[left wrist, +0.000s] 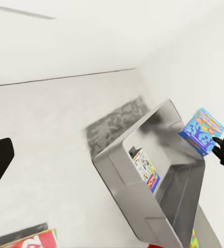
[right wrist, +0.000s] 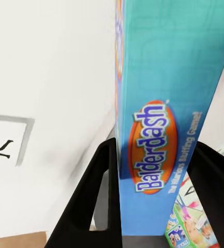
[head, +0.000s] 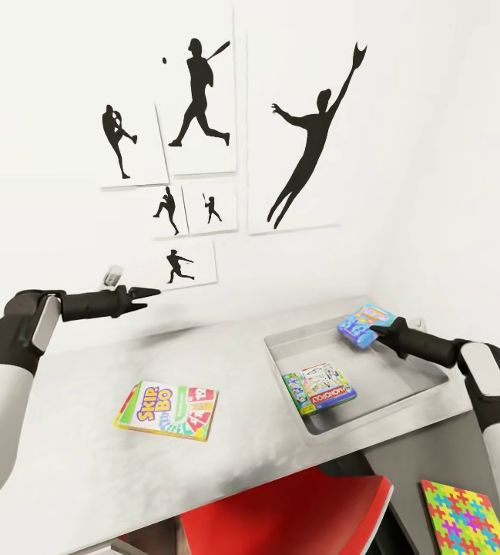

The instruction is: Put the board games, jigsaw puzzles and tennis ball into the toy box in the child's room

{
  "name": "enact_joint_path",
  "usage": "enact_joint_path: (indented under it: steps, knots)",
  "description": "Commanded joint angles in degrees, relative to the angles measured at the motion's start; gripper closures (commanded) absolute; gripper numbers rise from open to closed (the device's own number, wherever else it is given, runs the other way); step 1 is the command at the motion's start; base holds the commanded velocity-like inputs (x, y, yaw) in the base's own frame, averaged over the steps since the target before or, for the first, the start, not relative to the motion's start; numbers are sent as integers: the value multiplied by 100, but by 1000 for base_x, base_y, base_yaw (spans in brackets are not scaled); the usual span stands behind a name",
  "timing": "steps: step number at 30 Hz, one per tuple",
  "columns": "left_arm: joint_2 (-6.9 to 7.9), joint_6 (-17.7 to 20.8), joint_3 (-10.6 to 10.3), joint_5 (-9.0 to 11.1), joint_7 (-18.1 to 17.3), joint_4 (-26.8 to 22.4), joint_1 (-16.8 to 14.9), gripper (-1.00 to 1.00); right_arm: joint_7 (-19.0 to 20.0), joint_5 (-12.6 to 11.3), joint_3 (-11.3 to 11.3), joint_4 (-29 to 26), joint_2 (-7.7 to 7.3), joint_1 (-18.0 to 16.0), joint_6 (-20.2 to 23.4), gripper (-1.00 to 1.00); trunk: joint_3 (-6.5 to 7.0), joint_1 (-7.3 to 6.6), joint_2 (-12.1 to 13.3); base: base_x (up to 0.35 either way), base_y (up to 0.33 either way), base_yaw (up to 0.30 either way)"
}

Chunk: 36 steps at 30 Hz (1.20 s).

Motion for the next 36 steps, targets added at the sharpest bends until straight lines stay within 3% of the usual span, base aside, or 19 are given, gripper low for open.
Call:
enact_joint_path:
  steps: [1, 15, 32, 36]
  knots:
    - [12, 18, 7, -16, -29, 11, 12, -100, -4, 29, -27, 149, -3, -99, 29, 100, -11, 3, -12, 0, 0, 0]
    - [29, 17, 5, -15, -27, 37, 153, -100, -559, 84, -13, 982, 31, -520, -94, 100, -11, 3, -12, 0, 0, 0]
    - [20, 9, 0, -6, -20, 37, 244, -100, -581, 98, 49, 1026, 38, -521, -103, 100, -11, 3, -12, 0, 0, 0]
    - [15, 8, -1, -6, -20, 37, 244, -100, -579, 102, 60, 1026, 25, -516, -325, 100, -11, 3, -12, 0, 0, 0]
